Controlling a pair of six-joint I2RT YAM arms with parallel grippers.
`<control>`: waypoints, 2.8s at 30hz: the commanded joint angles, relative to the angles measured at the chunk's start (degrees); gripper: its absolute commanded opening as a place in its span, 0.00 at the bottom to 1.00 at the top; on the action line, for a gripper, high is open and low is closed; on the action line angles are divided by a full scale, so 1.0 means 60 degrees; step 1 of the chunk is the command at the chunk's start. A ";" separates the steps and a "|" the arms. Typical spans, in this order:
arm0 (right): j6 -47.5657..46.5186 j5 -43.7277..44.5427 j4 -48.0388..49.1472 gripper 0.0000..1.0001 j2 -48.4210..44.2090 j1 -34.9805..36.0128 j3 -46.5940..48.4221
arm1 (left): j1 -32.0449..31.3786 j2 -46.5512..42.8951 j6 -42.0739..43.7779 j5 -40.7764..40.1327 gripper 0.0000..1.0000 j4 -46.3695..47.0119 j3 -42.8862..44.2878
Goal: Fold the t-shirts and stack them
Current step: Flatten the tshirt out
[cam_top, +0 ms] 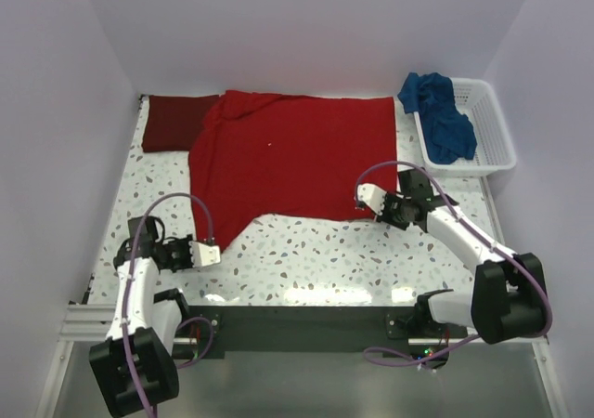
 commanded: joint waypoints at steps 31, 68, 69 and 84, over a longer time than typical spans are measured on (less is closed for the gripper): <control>0.0415 0.1184 -0.1574 0.00 0.1075 -0.0390 0.1725 | -0.1381 0.2161 -0.3343 -0.0570 0.00 -0.2127 0.3169; 0.0842 0.2416 -0.1411 0.00 0.3571 -0.0419 0.3807 | -0.1896 0.7378 -0.9443 -0.1497 0.00 0.1540 0.7956; 0.0783 0.2328 -0.1544 0.00 0.3364 -0.0419 0.3719 | -0.1896 0.7187 -0.8875 -0.1512 0.00 0.1320 0.7840; -0.0726 0.2356 -0.4152 0.00 -0.0049 -0.0405 0.1522 | -0.1882 0.2573 -0.3789 -0.2317 0.00 -0.4085 0.5043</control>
